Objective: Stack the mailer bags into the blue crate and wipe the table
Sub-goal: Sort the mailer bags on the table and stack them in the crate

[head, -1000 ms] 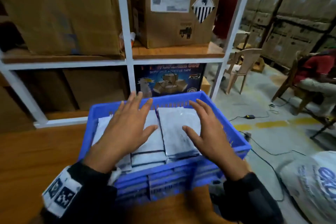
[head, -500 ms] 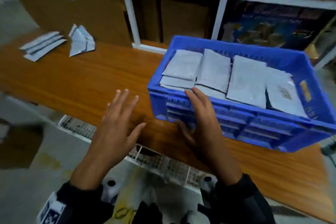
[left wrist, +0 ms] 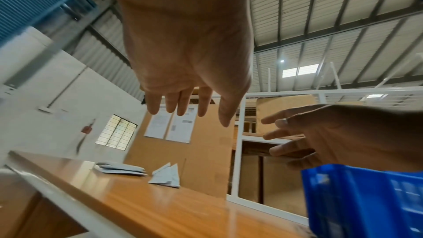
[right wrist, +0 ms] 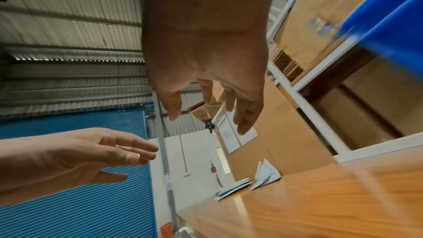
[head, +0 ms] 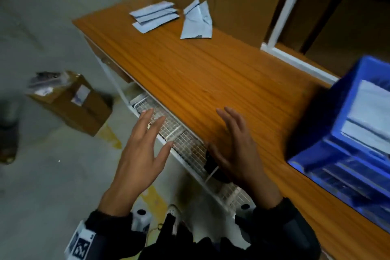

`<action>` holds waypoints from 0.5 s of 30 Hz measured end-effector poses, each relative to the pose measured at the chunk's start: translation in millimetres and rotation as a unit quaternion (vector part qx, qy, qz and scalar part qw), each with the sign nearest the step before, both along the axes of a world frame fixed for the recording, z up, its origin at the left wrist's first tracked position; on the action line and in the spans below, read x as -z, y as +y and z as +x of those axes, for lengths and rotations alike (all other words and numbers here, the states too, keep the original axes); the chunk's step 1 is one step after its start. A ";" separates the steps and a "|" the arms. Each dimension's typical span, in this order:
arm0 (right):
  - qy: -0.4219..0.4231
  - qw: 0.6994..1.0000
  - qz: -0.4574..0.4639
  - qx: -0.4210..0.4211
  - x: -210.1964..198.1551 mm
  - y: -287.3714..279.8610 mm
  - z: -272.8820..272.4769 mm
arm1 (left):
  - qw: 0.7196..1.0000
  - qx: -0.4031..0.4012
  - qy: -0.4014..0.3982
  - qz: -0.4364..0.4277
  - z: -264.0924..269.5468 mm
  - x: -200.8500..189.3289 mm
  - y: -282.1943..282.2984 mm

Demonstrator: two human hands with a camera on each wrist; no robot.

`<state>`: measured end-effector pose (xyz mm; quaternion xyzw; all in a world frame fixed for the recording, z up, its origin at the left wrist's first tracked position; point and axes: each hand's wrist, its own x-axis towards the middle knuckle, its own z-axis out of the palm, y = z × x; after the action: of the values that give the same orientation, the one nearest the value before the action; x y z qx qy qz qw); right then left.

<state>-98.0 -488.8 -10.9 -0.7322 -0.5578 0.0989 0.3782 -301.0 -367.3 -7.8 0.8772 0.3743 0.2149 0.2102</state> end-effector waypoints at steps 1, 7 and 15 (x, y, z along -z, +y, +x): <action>-0.002 1.000 -0.009 -0.006 0.5 22.9 -4.9 | 1.000 -0.003 -0.002 0.002 -5.7 -0.6 19.3; 0.011 0.999 -0.006 -0.032 -6.0 136.3 -25.5 | 1.000 -0.008 0.019 0.013 -27.4 -11.2 119.0; -0.003 1.000 -0.012 -0.029 -6.1 249.0 -20.9 | 0.999 0.015 0.026 0.013 -10.5 -16.7 243.6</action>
<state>-118.9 -239.8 -4.8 -0.7205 -0.5786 0.1137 0.3649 -311.4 -123.7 8.9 0.8907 0.3634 0.1941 0.1921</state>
